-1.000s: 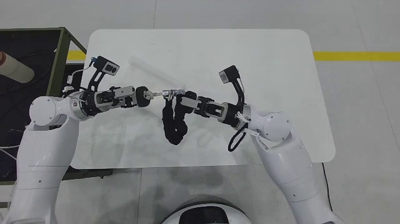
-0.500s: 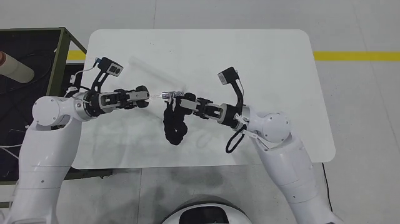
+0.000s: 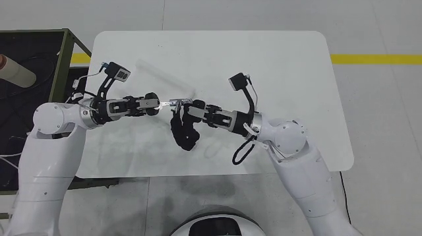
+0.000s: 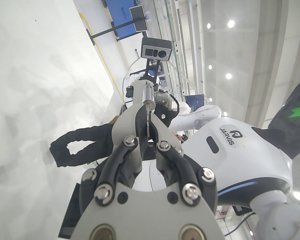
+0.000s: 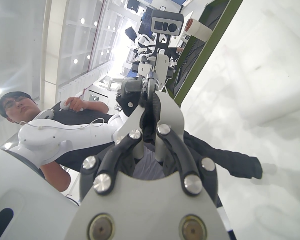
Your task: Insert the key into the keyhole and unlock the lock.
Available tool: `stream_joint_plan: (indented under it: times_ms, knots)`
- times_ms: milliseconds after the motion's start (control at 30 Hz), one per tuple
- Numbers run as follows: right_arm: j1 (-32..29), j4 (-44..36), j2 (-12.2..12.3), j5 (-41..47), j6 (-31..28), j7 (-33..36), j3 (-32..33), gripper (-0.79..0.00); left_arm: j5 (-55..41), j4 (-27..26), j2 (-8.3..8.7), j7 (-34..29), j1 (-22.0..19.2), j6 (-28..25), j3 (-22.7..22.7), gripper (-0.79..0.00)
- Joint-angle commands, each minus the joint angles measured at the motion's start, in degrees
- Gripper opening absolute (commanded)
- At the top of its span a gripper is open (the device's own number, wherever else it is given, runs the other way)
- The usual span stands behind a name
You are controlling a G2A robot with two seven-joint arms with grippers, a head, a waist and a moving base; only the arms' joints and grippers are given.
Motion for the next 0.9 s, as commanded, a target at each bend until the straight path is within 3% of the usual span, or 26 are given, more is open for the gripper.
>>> stream_joint_plan:
  times_ms: [0, 533, 633, 867]
  knots:
    - [0.0, 0.0, 0.0, 0.1, 0.1, 0.0, -0.3, -0.785, 1.0, -0.2, 0.04, 0.0, 0.1, -0.2, 0.0, -0.785]
    - [0.5, 0.8, -0.1, 1.1, 0.7, -0.3, -0.7, -0.785, 0.8, -0.7, -0.03, 0.3, 0.8, -0.7, 0.2, -0.785]
    - [-2.3, -1.9, 0.2, -0.2, 1.5, -2.1, -0.3, -0.785, 11.2, -7.5, 0.18, 4.8, 4.5, -10.7, -2.0, -0.785]
    - [-2.6, -2.9, 0.6, -0.1, 2.2, -2.0, 0.3, -0.785, 24.8, -15.4, 0.63, 14.8, 8.9, -21.8, -2.8, -0.785]
